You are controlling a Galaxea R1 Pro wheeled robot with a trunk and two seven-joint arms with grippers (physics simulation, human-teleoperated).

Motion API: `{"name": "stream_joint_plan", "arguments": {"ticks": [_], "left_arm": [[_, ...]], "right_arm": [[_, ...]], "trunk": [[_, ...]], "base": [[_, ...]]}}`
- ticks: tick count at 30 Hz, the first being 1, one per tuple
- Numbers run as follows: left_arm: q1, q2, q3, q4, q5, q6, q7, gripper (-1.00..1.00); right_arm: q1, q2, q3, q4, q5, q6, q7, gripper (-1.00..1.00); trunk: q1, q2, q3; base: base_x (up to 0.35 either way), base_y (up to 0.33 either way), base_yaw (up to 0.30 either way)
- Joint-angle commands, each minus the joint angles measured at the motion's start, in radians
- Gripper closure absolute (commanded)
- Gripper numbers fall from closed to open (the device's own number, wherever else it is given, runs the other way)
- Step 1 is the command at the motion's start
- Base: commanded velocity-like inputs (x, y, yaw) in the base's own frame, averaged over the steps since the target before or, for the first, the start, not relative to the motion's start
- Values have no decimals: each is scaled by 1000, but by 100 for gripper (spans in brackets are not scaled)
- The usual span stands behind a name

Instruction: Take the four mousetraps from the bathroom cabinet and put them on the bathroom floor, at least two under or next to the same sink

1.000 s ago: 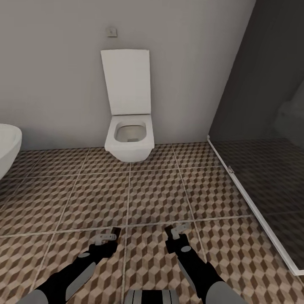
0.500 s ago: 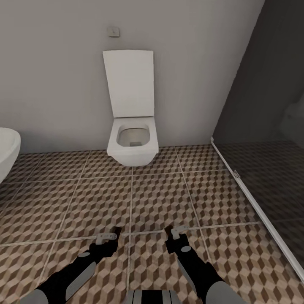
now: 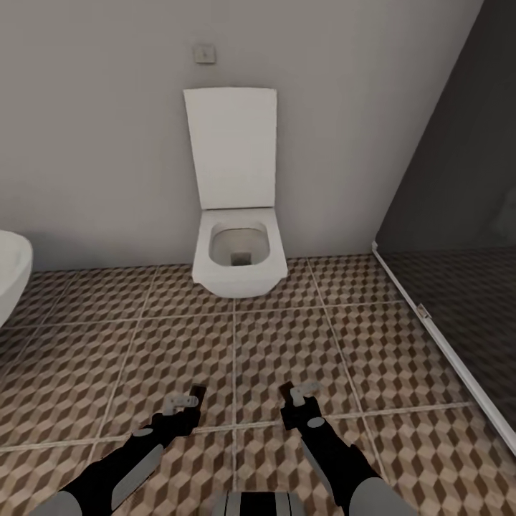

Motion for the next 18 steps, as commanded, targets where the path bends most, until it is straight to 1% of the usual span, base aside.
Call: {"name": "stream_joint_plan", "arguments": {"ticks": [1, 18], "left_arm": [[-1, 1, -6, -2, 5, 2, 12, 100], [-1, 1, -8, -2, 5, 2, 12, 100]], "right_arm": [[0, 0, 4, -2, 10, 9, -5, 100], [0, 0, 4, -2, 10, 9, -5, 100]], "trunk": [[0, 0, -1], [0, 0, -1]], "base": [[285, 49, 0], [300, 5, 0]]}}
